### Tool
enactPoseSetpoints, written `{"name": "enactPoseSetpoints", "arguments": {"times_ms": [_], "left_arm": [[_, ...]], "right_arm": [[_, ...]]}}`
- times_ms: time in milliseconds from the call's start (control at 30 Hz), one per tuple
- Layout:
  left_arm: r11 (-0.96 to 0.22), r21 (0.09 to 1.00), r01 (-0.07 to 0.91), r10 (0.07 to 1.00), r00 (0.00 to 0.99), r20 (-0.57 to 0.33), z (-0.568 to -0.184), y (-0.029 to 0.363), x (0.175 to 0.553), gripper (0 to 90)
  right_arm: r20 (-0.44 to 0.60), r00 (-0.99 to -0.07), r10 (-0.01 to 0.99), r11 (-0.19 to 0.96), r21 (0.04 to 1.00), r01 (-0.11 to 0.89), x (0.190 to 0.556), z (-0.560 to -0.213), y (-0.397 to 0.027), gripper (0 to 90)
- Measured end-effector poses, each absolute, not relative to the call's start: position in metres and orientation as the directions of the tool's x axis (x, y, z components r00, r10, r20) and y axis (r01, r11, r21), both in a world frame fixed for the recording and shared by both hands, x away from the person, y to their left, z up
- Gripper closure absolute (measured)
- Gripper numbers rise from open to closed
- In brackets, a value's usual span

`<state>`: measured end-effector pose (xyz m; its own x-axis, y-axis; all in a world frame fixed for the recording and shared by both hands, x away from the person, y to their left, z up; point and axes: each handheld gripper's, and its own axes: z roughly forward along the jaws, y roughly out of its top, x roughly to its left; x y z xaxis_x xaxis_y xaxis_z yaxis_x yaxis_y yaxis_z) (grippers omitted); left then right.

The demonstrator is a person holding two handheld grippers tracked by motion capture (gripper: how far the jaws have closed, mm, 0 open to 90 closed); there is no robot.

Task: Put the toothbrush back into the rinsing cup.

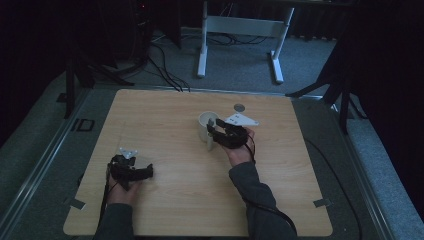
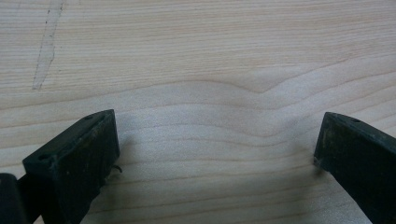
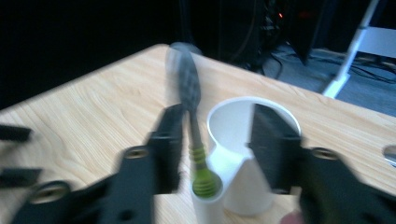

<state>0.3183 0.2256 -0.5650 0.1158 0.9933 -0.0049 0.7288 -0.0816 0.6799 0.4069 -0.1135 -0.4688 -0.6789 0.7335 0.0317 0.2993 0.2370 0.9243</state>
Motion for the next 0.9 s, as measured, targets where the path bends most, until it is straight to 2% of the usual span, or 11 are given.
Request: {"name": "enactPoseSetpoints", "arguments": {"times_ms": [67,233,500,900], "left_arm": [[-0.079,0.681,0.728,0.993,0.114,-0.006,-0.565,0.225,0.318,0.2],[-0.080,0.681,0.728,0.993,0.115,-0.006,-0.565,0.225,0.318,0.2],[-0.081,0.680,0.729,0.993,0.116,-0.005,-0.565,0.225,0.318,0.2],[-0.077,0.681,0.728,0.994,0.113,-0.008,-0.565,0.225,0.318,0.2]], "right_arm": [[0.015,-0.677,0.736,0.256,0.919,0.299,0.406,-0.471,-0.111,38.7],[0.023,-0.671,0.741,0.255,0.915,0.312,0.406,-0.475,-0.110,30.5],[0.042,-0.675,0.737,0.249,0.911,0.329,0.406,-0.477,-0.113,30.8],[0.132,-0.665,0.735,0.227,0.876,0.424,0.403,-0.486,-0.130,29.4]]}}
